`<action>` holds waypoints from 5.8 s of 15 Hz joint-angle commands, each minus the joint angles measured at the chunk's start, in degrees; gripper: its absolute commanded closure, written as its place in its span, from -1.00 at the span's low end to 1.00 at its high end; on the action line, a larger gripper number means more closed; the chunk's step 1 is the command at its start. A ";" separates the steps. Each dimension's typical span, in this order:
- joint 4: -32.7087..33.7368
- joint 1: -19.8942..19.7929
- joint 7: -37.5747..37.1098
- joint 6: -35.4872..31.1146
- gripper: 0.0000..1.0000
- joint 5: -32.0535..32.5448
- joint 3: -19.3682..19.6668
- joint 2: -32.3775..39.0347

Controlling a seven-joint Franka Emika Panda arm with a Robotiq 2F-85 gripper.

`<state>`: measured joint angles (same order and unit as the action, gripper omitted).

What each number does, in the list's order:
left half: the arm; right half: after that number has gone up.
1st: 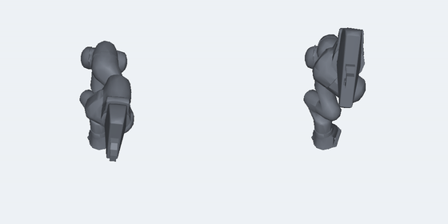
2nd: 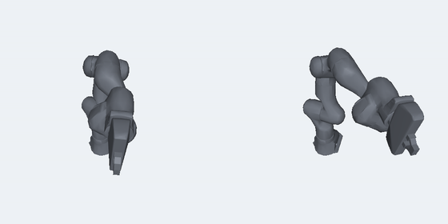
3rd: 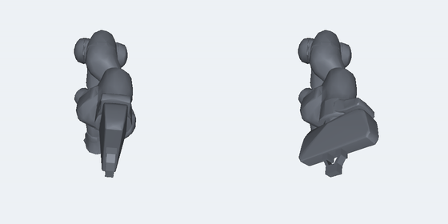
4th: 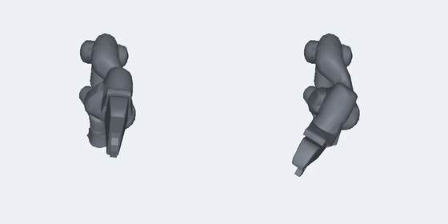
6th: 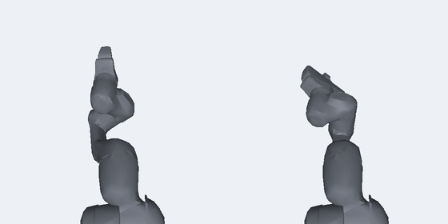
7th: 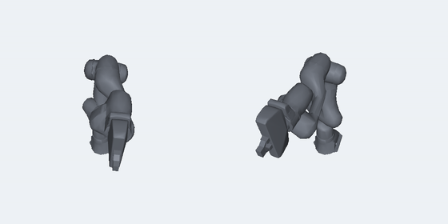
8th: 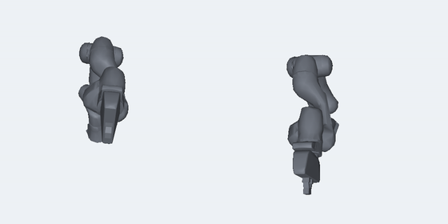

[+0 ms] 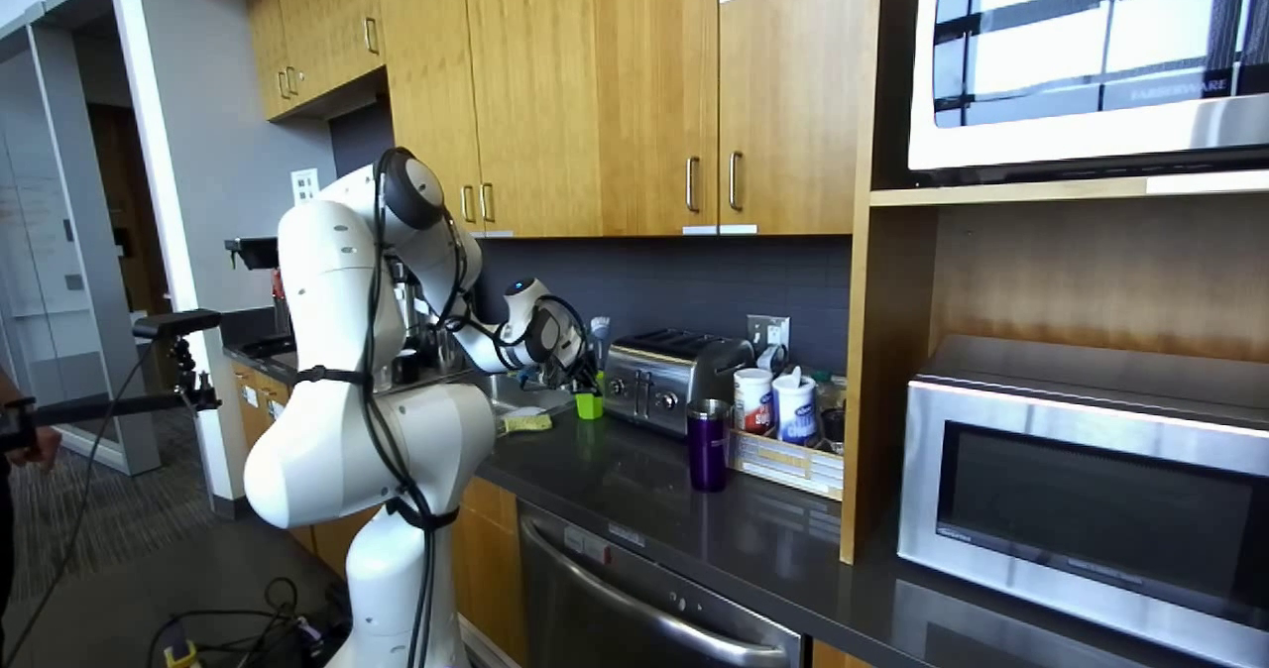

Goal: Press a button on the left side of the toaster

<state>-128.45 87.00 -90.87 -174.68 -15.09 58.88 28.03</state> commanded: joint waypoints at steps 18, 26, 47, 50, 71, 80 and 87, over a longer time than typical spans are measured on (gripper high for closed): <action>-2.74 23.29 7.24 23.38 1.00 14.63 19.38 -17.00; -1.12 28.35 22.54 33.97 1.00 23.74 25.75 -27.00; -9.07 -1.27 36.20 48.29 1.00 48.88 -7.83 -48.66; -12.05 0.76 30.69 50.17 1.00 54.94 -7.24 -55.80; -19.80 -65.84 41.63 38.14 1.00 23.16 -72.74 -53.81; -16.03 -70.84 61.50 47.03 1.00 17.96 -72.58 -54.42; -15.87 -72.40 72.67 51.68 1.00 16.18 -71.59 -57.56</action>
<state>-144.52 15.07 -24.24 -126.05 3.35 -12.96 -27.18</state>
